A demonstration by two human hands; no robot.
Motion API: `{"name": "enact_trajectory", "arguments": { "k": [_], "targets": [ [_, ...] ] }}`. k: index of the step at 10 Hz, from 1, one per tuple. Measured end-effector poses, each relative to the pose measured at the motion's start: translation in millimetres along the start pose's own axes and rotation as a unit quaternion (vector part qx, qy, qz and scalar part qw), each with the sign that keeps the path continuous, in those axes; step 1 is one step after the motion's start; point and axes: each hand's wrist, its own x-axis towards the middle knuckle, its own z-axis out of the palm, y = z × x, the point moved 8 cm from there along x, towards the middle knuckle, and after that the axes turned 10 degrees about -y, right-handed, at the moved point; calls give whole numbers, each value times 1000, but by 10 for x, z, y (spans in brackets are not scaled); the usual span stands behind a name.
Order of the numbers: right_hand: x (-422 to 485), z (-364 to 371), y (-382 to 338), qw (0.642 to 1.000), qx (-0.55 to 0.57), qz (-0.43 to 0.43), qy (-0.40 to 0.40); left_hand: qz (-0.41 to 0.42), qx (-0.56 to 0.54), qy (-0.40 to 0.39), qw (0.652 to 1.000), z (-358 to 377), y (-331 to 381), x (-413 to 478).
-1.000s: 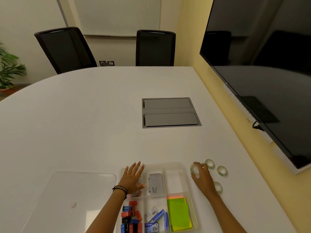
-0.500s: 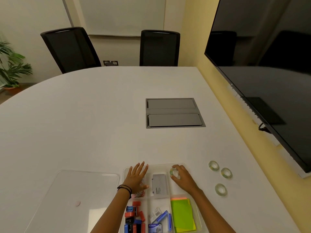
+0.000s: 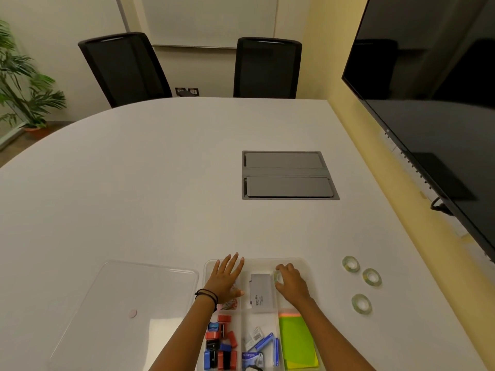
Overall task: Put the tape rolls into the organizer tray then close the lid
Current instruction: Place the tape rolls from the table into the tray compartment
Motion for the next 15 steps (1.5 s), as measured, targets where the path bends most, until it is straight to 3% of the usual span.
{"name": "enact_trajectory", "arguments": {
  "k": [4, 6, 7, 9, 10, 11, 14, 15],
  "targets": [
    [-24, -121, -15, 999, 36, -29, -3, -4, -3, 3, 1000, 25, -28, 13],
    [-190, -585, 138, 972, 218, -88, 21, -13, -3, -4, 1000, 0, -21, 18],
    [-347, -797, 418, 959, 265, -71, 72, -15, -6, -9, 1000, -4, -27, 28],
    [-826, -898, 1344, 910, 326, 61, 249, -15, -7, -1, 1000, 9, -35, 29],
    [-1108, -785, 1792, 876, 344, 154, 301, -16, -2, -2, 1000, 6, -29, 28],
    [-1259, -640, 2055, 866, 348, 198, 298, -16, -2, -2, 1000, 4, -23, 24],
    [-1129, -325, 1884, 934, 261, 179, 165, -14, -8, -4, 1000, 9, -22, 25],
    [-1130, -269, 1784, 939, 248, 172, 166, -14, -9, -4, 1000, 21, -28, 27]
  ]
}}
